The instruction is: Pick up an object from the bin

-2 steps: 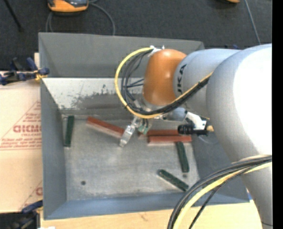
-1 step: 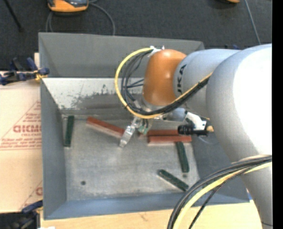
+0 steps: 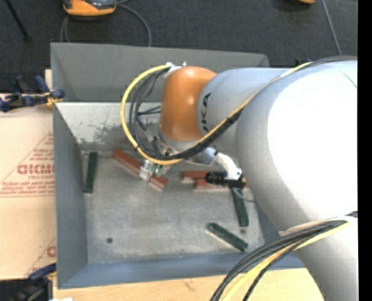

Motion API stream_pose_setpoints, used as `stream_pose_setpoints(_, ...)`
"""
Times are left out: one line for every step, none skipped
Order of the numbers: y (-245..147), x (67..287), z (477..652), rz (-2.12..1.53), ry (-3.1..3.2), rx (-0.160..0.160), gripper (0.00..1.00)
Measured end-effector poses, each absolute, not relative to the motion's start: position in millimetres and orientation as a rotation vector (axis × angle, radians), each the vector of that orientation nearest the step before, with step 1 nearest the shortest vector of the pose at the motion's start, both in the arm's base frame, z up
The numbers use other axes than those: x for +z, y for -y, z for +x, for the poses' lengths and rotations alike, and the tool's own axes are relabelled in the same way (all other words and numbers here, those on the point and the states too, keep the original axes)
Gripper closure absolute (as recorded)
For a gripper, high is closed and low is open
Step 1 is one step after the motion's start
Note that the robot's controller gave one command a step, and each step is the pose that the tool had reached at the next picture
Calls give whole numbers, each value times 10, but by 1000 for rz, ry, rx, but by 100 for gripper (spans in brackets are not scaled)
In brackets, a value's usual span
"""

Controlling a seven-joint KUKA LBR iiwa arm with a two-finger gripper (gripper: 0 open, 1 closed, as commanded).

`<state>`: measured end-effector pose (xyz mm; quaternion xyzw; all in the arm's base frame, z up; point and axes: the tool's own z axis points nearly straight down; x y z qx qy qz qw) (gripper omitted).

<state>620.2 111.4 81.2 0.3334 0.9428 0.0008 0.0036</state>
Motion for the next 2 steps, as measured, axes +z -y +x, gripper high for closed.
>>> stream_pose_setpoints(-1116,812,6205,1044,-2954,4,100)
stream_pose_setpoints(-1068,1113,6149,1052,-2962,-3,100)
